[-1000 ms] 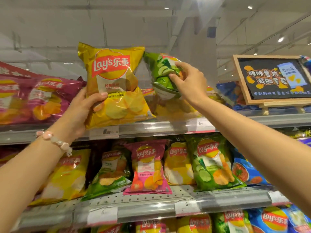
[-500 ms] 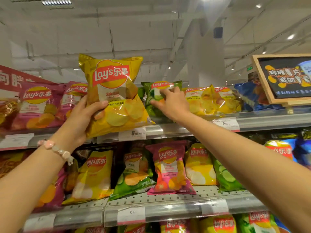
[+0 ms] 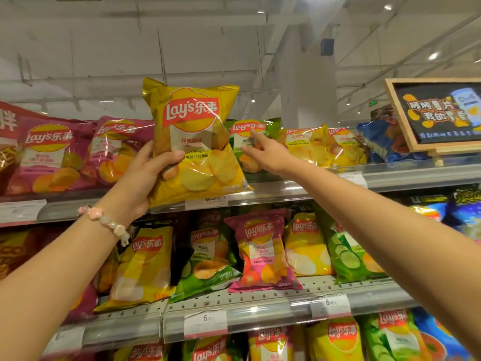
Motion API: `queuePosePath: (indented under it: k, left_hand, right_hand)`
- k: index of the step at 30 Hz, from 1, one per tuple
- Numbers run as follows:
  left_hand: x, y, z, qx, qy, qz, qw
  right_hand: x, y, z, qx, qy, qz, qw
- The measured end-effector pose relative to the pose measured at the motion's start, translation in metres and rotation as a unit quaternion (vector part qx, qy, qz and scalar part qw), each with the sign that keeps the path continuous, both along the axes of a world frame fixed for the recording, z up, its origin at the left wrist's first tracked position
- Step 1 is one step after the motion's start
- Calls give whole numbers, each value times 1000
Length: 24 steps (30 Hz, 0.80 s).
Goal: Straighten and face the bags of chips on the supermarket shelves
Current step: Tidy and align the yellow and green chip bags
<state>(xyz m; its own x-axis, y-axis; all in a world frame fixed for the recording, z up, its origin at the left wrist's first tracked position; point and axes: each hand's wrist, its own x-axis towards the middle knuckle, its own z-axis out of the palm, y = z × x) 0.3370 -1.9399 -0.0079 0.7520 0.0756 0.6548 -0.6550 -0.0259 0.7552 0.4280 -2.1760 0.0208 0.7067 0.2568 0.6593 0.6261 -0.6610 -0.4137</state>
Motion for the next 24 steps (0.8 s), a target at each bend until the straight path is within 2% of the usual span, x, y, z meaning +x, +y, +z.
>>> queuePosePath:
  k: [2,4,9,13,18,21,24]
  left_hand:
    - [1,-12,1,-4,5,1,1000]
    - [4,-26,3,-8,3,4,1000]
    - [16,-67,13,-16,-15,-14,1000]
    - [27,-105,22,-33,-15,-44,998]
    - [45,-146,25,0,-9,-87,996]
    - [56,-165,24,71,-25,-91,993]
    - [63,-182,22,231,-76,45,969]
  right_hand:
    - [-12,-4,-2,122,-35,46,991]
    - [-26,-7,-5,193,-48,95,975]
    - [-55,-17,-9,170,-65,163,970]
    - [-53,-45,-3,210,-73,146,964]
    - [-40,-91,3,223,-86,132,962]
    - [-30,-125,11,247,-110,118,956]
    - [-17,-163,19,271,-117,109,949]
